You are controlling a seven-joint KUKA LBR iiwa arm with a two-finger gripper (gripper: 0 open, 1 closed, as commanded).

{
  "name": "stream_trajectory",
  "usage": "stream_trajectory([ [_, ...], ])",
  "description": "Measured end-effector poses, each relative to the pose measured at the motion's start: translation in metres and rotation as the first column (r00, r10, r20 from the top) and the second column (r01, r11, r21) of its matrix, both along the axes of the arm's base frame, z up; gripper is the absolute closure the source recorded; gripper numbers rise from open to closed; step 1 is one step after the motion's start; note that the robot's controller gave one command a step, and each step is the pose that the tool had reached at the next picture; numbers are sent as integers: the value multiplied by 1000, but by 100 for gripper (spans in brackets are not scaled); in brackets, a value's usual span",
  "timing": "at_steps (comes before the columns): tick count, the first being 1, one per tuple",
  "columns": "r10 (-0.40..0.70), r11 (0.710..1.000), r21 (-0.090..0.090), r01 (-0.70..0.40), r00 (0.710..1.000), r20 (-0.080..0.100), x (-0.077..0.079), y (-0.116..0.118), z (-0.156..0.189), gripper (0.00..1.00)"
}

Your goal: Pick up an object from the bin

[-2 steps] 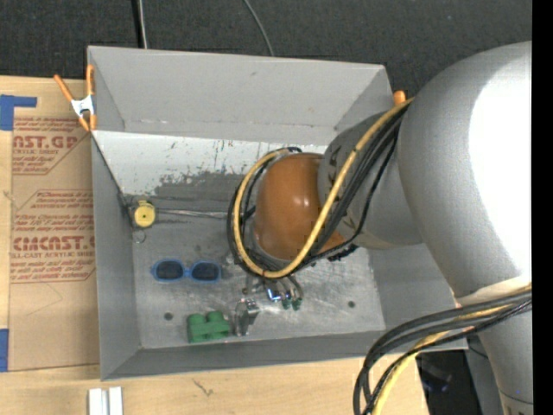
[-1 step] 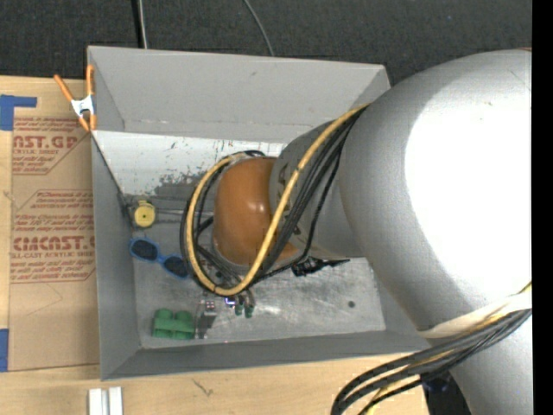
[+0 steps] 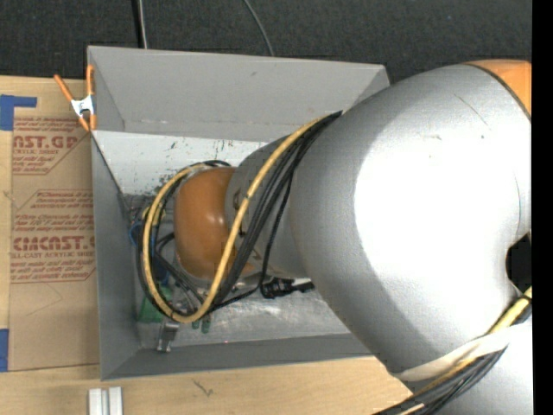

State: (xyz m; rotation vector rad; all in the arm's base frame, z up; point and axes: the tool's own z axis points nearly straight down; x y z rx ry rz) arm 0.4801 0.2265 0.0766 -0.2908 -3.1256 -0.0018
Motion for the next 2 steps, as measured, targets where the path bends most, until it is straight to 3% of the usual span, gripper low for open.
stream_trajectory([
  [1, -2, 1000, -2, 2, 1000, 2, 1, -2, 0, 100],
  [2, -1, 1000, 0, 1, 1000, 4, 1, -8, 34, 100],
])
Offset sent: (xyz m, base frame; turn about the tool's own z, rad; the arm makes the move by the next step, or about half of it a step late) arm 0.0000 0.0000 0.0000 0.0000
